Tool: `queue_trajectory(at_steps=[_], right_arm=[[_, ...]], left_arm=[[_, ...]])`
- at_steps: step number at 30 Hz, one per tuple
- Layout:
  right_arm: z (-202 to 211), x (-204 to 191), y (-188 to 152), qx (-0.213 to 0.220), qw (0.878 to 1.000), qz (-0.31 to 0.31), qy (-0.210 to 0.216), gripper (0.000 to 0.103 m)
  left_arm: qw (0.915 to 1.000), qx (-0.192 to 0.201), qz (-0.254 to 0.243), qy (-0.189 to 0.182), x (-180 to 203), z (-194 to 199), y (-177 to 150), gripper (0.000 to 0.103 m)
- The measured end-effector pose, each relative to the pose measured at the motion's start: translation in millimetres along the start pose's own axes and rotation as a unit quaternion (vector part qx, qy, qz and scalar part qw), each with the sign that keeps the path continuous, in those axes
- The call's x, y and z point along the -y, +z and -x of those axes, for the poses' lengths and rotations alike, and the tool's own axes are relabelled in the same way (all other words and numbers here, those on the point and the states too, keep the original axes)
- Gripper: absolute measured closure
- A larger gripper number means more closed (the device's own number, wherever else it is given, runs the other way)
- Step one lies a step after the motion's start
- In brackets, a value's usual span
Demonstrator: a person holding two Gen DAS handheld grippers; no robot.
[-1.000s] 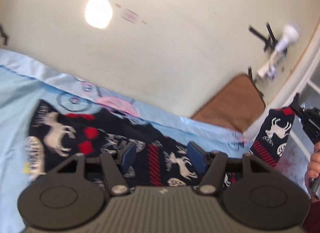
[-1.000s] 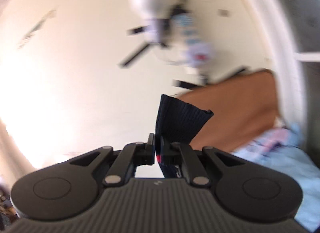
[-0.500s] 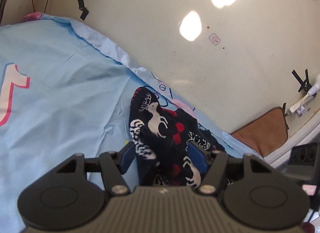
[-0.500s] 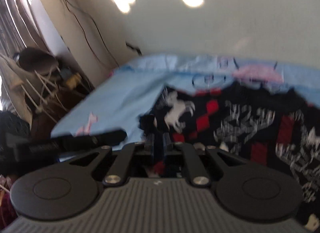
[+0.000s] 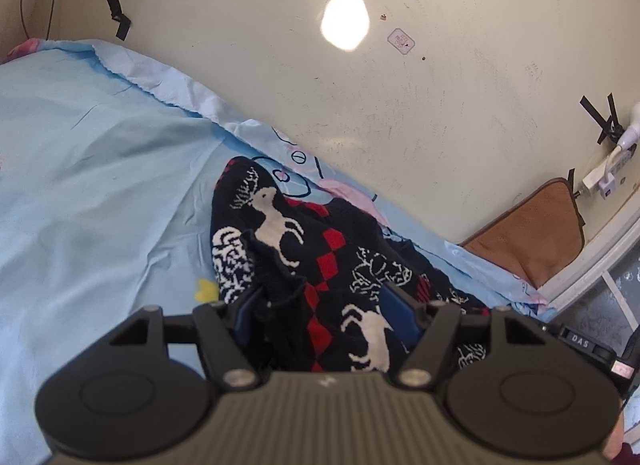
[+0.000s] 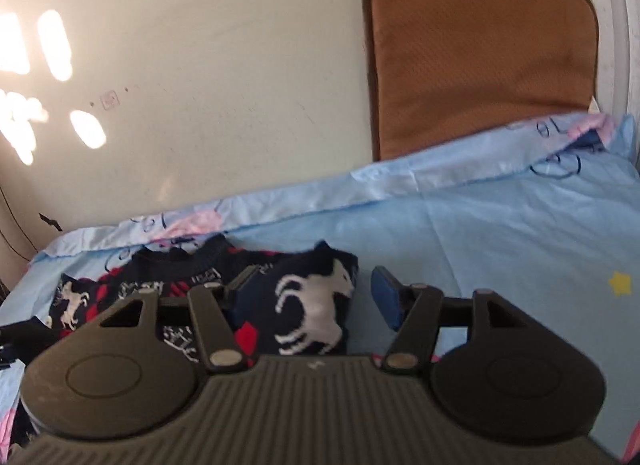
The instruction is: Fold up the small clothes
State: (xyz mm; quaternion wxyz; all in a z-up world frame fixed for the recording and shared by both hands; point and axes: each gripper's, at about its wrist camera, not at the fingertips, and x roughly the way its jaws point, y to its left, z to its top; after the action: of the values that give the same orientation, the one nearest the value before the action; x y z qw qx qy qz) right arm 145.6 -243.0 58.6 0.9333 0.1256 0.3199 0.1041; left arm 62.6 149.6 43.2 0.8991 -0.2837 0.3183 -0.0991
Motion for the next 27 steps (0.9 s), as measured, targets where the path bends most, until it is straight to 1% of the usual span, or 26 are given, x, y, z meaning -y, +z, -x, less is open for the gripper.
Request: queue_trajectory(at_steps=[1, 2, 3, 4, 5, 6, 7, 8, 9, 10, 11, 12, 13, 14, 15, 17, 19, 23, 25, 27], right_arm=[[-8.6, 1.7, -2.4, -0.013, 1.000, 0.002, 0.003, 0.039], [-16.6, 1.9, -5.5, -0.029, 1.000, 0.011, 0.007, 0.047], [-24.2, 2.2, -7.8, -0.044, 0.999, 0.019, 0.011, 0.077], [-29.3, 2.0, -7.9, -0.050, 0.998, 0.019, 0.013, 0.079], [-28.8, 2.2, -6.2, -0.033, 0.999, 0.017, 0.010, 0.082], [-23.8, 5.8, -2.8, -0.006, 1.000, 0.011, 0.008, 0.083], [-22.6, 9.8, 2.8, 0.025, 1.000, -0.003, 0.001, 0.083], [-22.7, 14.6, 7.2, 0.043, 0.999, -0.015, 0.002, 0.084], [-26.0, 18.5, 10.2, 0.051, 0.998, -0.027, 0.011, 0.083], [-34.2, 19.5, 10.9, 0.040, 0.999, -0.034, 0.011, 0.083], [-46.8, 16.7, 9.2, 0.018, 1.000, -0.023, 0.000, 0.083], [-59.5, 13.1, 5.3, -0.011, 1.000, 0.001, -0.013, 0.080], [-65.3, 12.1, 0.7, -0.023, 0.999, 0.017, -0.020, 0.075], [-60.9, 13.2, -2.2, -0.011, 0.999, 0.021, -0.021, 0.071], [-55.1, 15.2, -1.6, -0.009, 1.000, 0.016, -0.021, 0.064], [-36.5, 22.8, 0.9, -0.001, 1.000, -0.015, -0.004, 0.059], [-16.1, 28.9, 0.3, 0.010, 0.999, -0.033, 0.010, 0.059], [14.8, 34.1, -10.4, 0.011, 0.999, -0.038, 0.034, 0.058], [26.6, 26.9, -13.5, 0.017, 0.999, -0.022, 0.044, 0.057], [34.9, 10.3, -12.1, 0.024, 0.998, 0.003, 0.057, 0.057]], left_arm=[[1.0000, 0.001, -0.002, 0.003, 1.8, -0.8, 0.5, 0.039], [1.0000, 0.001, -0.002, 0.006, 3.2, -2.0, 1.3, 0.039], [0.9999, 0.000, -0.002, 0.010, 4.3, -2.8, 1.7, 0.039], [0.9999, -0.001, -0.003, 0.013, 5.4, -3.5, 2.3, 0.039], [0.9999, 0.000, -0.004, 0.016, 6.6, -4.1, 2.9, 0.040], [0.9998, 0.001, -0.005, 0.019, 8.4, -4.9, 3.5, 0.040], [0.9998, 0.003, -0.006, 0.021, 10.0, -6.4, 3.6, 0.040], [0.9996, 0.004, -0.007, 0.026, 11.9, -9.3, 3.3, 0.040], [0.9994, 0.005, -0.011, 0.033, 13.6, -13.2, 2.1, 0.040], [0.9987, 0.005, -0.019, 0.047, 15.3, -20.4, 0.9, 0.040], [0.9978, 0.001, -0.023, 0.061, 15.4, -27.5, -1.0, 0.041], [0.9971, -0.005, -0.025, 0.071, 13.7, -34.8, -3.3, 0.041], [0.9968, -0.005, -0.028, 0.074, 11.8, -39.2, -5.7, 0.042], [0.9965, 0.005, -0.037, 0.075, 12.2, -39.1, -7.9, 0.042], [0.9961, 0.006, -0.044, 0.077, 13.0, -39.2, -9.3, 0.042], [0.9954, 0.006, -0.053, 0.079, 14.3, -39.0, -10.0, 0.042], [0.9958, 0.003, -0.047, 0.079, 14.5, -37.3, -8.5, 0.042], [0.9975, 0.004, -0.024, 0.066, 13.8, -24.4, -3.6, 0.042], [0.9985, 0.001, -0.006, 0.054, 10.4, -16.7, 0.1, 0.042], [0.9991, 0.002, 0.018, 0.039, 4.6, -7.4, 3.7, 0.043]])
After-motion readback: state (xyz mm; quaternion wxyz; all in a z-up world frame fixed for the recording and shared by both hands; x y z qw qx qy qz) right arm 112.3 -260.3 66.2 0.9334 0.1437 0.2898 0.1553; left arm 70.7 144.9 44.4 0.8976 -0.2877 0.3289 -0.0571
